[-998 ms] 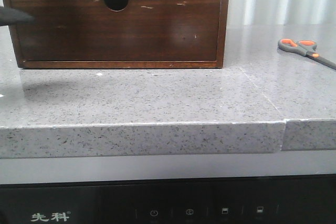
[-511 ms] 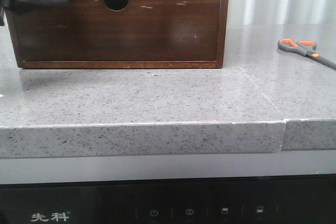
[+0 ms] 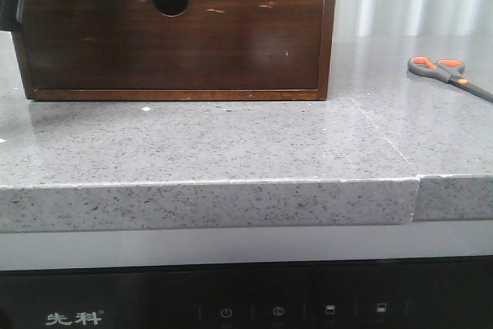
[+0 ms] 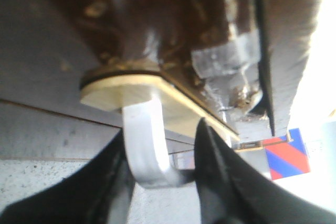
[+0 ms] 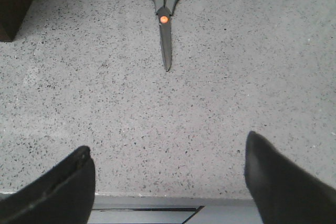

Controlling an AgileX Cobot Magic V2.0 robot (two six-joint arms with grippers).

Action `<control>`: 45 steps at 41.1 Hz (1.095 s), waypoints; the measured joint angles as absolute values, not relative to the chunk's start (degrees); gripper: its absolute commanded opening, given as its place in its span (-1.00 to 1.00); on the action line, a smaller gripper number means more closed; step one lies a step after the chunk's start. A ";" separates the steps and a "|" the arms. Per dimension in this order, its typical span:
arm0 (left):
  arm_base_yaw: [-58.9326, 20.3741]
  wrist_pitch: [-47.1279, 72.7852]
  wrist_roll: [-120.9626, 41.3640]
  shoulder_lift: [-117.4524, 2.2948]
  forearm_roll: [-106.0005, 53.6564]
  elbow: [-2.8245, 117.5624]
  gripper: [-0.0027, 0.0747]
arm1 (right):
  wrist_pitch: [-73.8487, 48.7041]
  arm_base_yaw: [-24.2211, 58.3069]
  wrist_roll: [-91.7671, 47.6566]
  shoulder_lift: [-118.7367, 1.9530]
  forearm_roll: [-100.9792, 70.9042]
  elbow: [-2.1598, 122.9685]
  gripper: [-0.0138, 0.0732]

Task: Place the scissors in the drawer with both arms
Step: 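Hook the left gripper around the white drawer handle, then pull the upper drawer open toward the robot with the left gripper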

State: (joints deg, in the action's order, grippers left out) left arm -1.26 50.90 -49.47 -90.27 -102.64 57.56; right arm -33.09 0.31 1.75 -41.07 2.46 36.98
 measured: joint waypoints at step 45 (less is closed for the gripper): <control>-1.03 56.17 -50.95 -59.64 -105.35 25.70 -0.67 | -33.18 0.31 1.75 -41.07 2.46 36.98 0.70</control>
